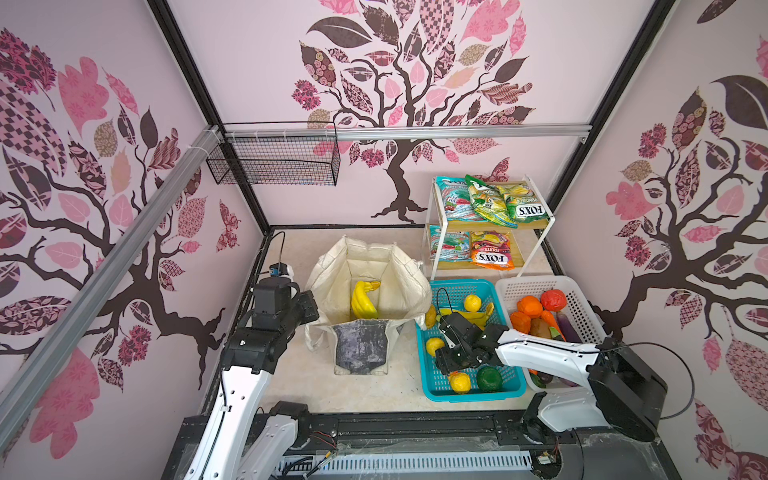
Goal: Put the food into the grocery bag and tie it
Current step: 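Lower the right gripper onto the yellow pears in the teal basket, then close the right gripper on a large yellow pear and lift it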
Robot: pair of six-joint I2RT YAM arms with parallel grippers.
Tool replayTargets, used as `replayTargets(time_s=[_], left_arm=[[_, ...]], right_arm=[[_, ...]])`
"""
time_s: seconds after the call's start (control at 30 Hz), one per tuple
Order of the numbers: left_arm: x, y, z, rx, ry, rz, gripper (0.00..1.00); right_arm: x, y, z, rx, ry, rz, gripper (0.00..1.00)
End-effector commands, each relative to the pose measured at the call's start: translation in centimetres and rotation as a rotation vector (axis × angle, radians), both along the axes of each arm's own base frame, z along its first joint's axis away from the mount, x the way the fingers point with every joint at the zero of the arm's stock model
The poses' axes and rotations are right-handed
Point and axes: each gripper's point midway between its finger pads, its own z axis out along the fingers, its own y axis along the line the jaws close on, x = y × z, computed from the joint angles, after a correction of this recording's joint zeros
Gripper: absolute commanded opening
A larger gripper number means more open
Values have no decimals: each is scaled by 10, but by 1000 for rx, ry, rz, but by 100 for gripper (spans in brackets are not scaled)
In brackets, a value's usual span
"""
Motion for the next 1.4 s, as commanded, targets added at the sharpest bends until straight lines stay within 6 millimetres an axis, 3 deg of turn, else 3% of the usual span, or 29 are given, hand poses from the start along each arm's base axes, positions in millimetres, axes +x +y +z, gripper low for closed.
replayTargets(time_s=[0.0,0.43,0.93,1.17,1.37], left_arm=[[0,3,1,12,-19,8,0],[-1,4,1,16,-24,14,0],[-1,3,2,10,-24,11,0],[-2,3,5,5,-35,8,0],[-2,1,5,0,-37,1,0]], right_arm=[[2,-2,3,-12,-20,-5,64],[16,-9,54,7,-142,-38,59],[37,-14,147,65,-347,-68,59],[53,0,209,122,-463,-22,60],[70,31,247,171,-507,34,57]])
